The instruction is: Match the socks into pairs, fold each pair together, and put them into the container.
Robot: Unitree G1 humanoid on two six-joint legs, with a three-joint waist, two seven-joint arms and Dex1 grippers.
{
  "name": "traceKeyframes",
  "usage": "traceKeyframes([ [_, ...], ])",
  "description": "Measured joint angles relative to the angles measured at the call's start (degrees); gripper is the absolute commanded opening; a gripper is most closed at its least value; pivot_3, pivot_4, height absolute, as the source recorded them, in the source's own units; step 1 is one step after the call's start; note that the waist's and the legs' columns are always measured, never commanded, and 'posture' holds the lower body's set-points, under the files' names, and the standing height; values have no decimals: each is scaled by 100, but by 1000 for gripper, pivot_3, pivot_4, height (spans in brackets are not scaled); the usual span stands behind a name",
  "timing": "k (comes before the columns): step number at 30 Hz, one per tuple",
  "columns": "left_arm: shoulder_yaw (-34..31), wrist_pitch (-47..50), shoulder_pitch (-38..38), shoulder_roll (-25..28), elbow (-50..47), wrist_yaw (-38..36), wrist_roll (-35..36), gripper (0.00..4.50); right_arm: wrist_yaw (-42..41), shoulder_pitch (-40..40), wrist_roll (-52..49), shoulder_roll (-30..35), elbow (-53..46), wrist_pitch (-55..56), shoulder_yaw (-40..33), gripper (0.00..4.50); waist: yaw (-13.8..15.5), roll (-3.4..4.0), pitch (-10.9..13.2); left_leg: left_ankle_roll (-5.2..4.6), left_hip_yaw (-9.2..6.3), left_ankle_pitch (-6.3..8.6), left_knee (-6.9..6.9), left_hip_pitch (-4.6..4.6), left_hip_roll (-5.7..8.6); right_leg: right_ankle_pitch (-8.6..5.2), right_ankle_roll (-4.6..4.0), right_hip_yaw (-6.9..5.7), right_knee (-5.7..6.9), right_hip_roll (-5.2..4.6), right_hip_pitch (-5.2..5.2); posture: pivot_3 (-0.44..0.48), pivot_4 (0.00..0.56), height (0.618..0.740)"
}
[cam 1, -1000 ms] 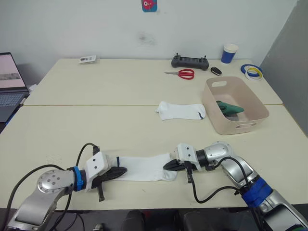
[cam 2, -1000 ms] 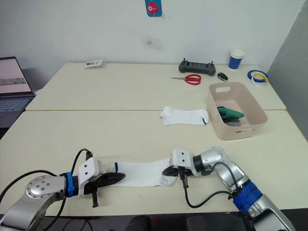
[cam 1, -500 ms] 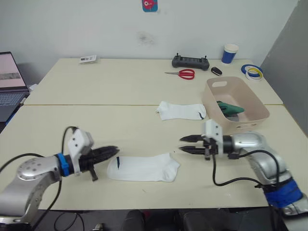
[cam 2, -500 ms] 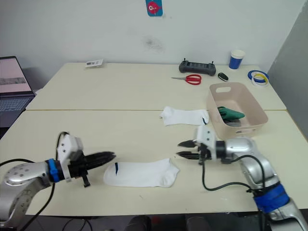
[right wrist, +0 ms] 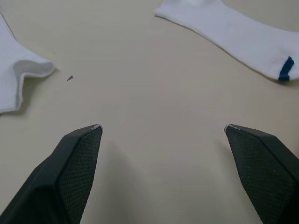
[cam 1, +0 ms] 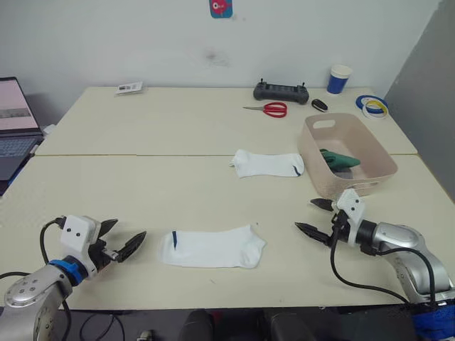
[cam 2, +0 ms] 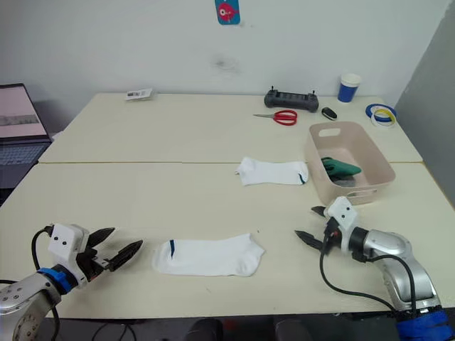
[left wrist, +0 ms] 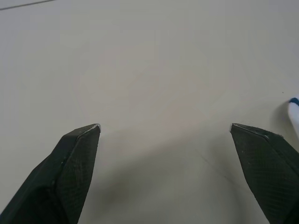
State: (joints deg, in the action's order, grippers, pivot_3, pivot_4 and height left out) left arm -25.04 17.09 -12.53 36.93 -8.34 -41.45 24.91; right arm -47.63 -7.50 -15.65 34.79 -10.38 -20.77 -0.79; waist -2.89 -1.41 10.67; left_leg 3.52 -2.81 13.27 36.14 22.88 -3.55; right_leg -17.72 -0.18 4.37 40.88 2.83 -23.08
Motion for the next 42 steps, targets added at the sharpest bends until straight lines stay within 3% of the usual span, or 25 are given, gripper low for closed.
traceKeyframes([
  [7,168,429,760,256,-284,-154,212,4482,432,-924,554,-210,84,-33,517,4500,-7,-2,-1,3,2,-1,-2,1,-2,0,1,-10,0,1,-3,0,150,740],
  [12,1053,1169,1714,306,-1297,-117,477,4482,788,-2004,1145,-698,788,-177,1169,4500,-11,-3,-2,12,1,-7,-1,1,-1,3,3,-10,0,1,1,0,150,740],
  [17,1749,1672,2562,126,-1711,95,577,4482,954,-3190,1798,-1512,2375,293,1885,4500,-70,-2,-2,12,1,-7,-2,0,-2,9,-6,-12,4,3,-2,0,150,740],
  [25,1913,1773,2326,-151,-1883,482,545,4482,1317,-4561,2388,-2359,5296,1420,2094,4500,-52,-2,-2,12,-6,-7,-4,4,-4,21,-28,-14,3,0,-4,0,150,740],
  [30,1816,1745,2278,-151,-1887,609,511,4482,1307,-5041,2476,-2592,6277,1704,1982,4500,-61,-2,-2,11,-7,-7,-2,-7,-4,21,-29,-13,9,1,4,0,150,740],
  [35,1797,1746,2158,-176,-1987,726,515,4500,1327,-5303,2401,-2857,6946,1747,1752,2861,-78,-1,-3,11,-10,-8,-1,-19,-4,21,-28,-13,11,3,18,0,150,740],
  [42,1791,1746,2146,-188,-2064,822,521,4500,1441,-5450,2362,-2915,7440,1909,1534,237,-26,-1,-3,12,-17,-8,0,-14,1,22,-30,-13,9,1,20,0,150,740],
])
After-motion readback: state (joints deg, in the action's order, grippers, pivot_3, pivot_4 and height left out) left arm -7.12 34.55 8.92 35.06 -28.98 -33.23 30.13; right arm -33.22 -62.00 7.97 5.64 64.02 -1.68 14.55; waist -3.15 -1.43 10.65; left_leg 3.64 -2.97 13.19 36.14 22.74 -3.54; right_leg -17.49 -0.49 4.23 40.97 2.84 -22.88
